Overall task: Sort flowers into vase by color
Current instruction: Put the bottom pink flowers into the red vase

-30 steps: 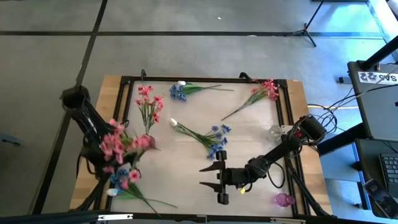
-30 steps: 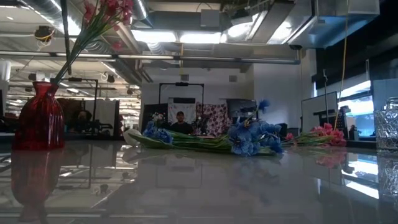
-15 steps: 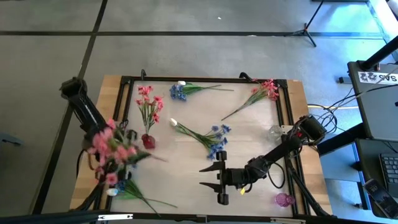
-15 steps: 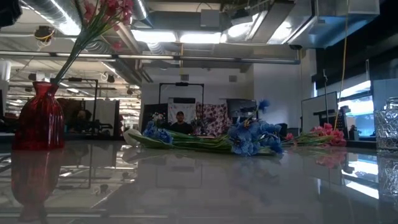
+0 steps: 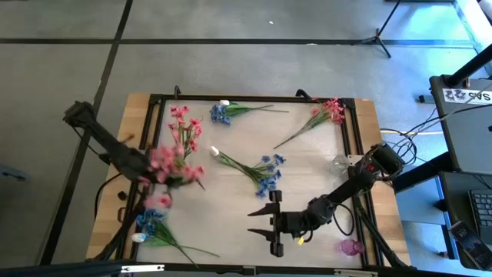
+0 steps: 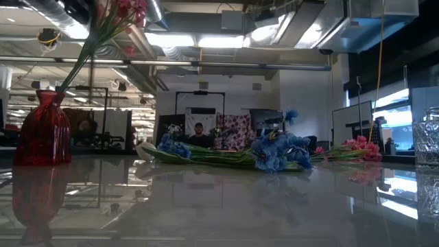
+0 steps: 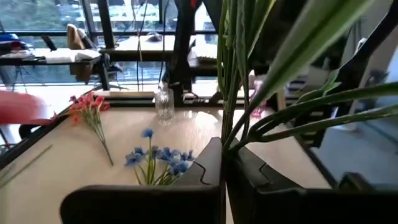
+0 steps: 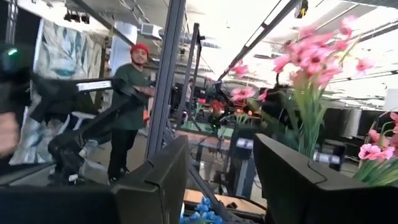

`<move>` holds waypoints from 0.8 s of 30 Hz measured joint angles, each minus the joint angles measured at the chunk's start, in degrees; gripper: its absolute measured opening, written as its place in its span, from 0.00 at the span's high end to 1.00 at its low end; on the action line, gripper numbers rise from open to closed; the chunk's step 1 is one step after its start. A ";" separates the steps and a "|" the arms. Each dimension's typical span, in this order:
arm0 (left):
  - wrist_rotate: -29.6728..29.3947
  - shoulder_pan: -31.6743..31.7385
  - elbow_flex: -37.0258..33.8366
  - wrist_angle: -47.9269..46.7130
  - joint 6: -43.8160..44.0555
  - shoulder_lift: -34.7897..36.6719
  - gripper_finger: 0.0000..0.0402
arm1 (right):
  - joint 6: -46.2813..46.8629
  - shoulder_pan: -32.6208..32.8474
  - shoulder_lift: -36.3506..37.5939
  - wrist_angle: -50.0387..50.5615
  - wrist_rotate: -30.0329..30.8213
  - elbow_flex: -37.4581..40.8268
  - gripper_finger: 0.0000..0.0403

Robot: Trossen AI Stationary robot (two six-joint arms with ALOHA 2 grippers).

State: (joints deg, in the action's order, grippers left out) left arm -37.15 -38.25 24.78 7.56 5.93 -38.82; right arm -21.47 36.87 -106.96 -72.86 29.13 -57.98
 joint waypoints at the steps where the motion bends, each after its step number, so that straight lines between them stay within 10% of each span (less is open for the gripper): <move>1: 0.06 -0.70 0.19 -2.54 0.19 3.24 0.99 | -0.82 0.16 0.00 0.04 0.98 -0.01 0.55; 12: 0.93 -5.36 2.03 -28.83 1.17 26.50 0.99 | -20.49 3.75 6.96 0.63 18.72 0.00 0.55; 24: -2.12 -5.31 12.50 -44.57 1.97 27.60 0.99 | -23.98 -2.11 15.43 10.54 20.97 -0.02 0.55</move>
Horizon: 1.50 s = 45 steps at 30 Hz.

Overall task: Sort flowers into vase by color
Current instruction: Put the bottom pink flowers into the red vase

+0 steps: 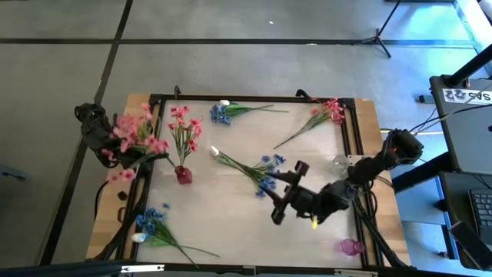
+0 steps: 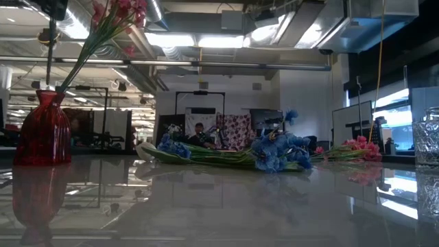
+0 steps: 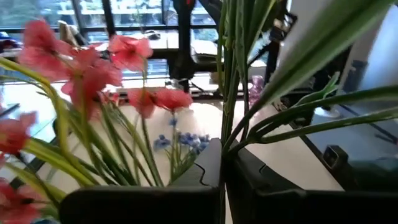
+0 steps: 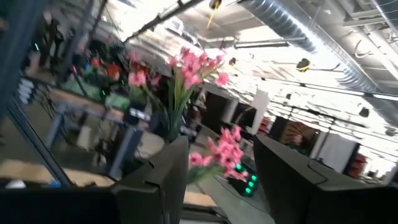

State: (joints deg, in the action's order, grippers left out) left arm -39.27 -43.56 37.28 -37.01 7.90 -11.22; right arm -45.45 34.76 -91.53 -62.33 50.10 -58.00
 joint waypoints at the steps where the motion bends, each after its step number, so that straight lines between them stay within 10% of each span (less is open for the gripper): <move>1: -0.12 0.01 0.06 0.12 0.13 -0.01 0.99 | 0.00 -0.53 -0.02 0.60 0.12 0.00 0.55; 32: -15.64 0.05 -0.04 -4.60 28.94 -13.21 0.92 | -1.09 -9.79 -0.02 6.01 -1.65 0.00 0.55; 45: -5.64 0.03 -0.04 -11.73 45.58 -13.21 0.70 | 6.20 -9.61 0.40 14.90 0.92 0.00 0.55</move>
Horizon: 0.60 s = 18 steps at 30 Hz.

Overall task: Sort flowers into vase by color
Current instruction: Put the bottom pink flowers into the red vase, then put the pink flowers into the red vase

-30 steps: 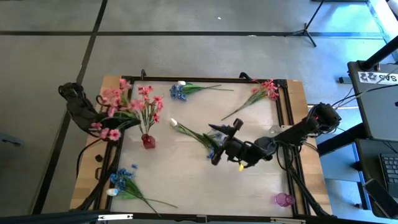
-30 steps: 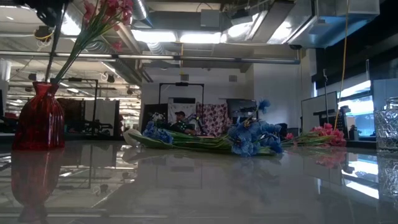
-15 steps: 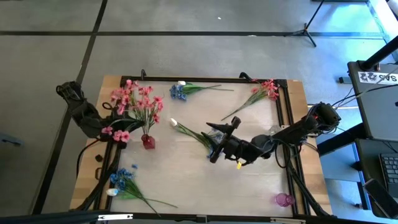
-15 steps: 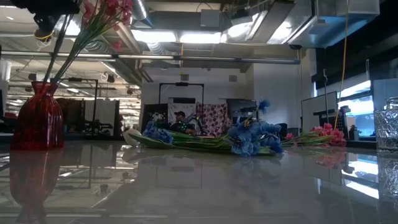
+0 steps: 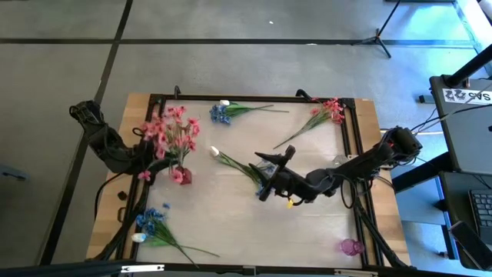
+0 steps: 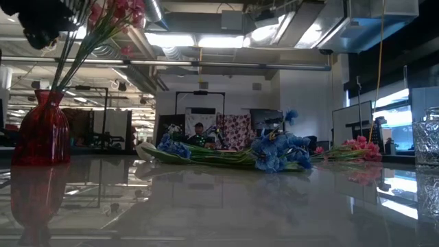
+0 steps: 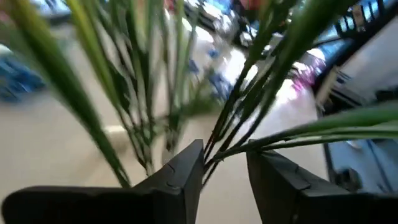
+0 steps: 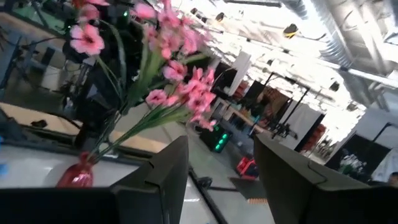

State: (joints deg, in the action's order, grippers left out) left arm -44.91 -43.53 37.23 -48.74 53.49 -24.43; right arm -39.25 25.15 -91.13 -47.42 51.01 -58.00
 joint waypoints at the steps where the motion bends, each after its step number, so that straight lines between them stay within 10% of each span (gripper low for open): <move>1: 1.92 0.02 0.00 -0.50 0.50 0.00 0.70 | 1.06 0.00 0.20 1.28 0.02 0.00 0.55; 18: 10.86 1.18 0.44 -16.73 20.55 -0.37 0.69 | 18.39 -0.04 4.25 25.73 -2.07 0.00 0.55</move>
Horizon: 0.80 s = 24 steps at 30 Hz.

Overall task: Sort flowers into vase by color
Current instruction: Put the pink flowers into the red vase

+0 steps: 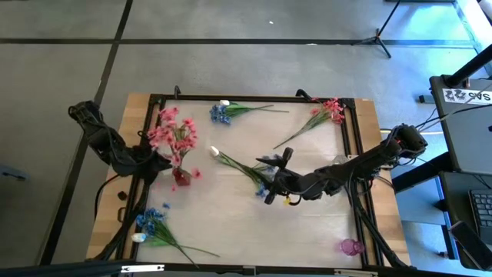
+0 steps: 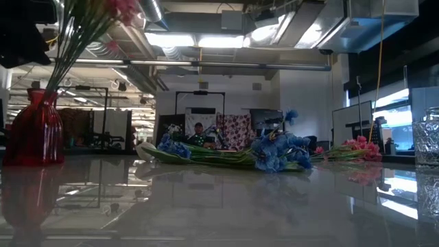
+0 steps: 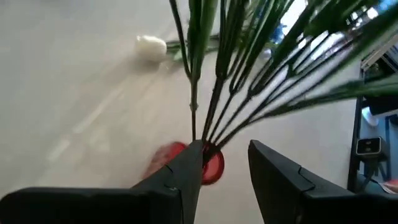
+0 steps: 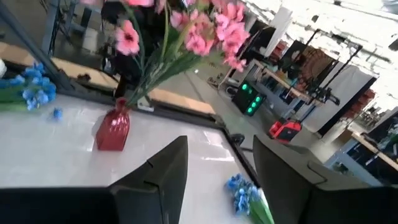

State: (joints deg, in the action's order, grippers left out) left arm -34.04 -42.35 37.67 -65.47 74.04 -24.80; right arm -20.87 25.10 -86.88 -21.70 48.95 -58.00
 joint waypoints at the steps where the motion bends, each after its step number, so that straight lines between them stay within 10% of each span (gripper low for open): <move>1: 1.42 0.29 0.23 -0.08 0.00 0.00 0.69 | 0.98 0.00 0.27 1.37 0.00 0.00 0.55; 10: 11.02 0.72 8.67 -0.79 -0.14 -0.75 0.69 | 17.61 -3.82 5.36 22.70 0.18 0.02 0.51; 24: 2.12 0.68 9.42 5.99 -14.11 -1.07 0.69 | 63.44 -40.40 8.99 65.63 -11.84 0.02 0.34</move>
State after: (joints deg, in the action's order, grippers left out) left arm -31.92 -41.67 47.09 -59.48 59.94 -25.87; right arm 42.57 -15.30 -77.89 43.93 37.11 -57.98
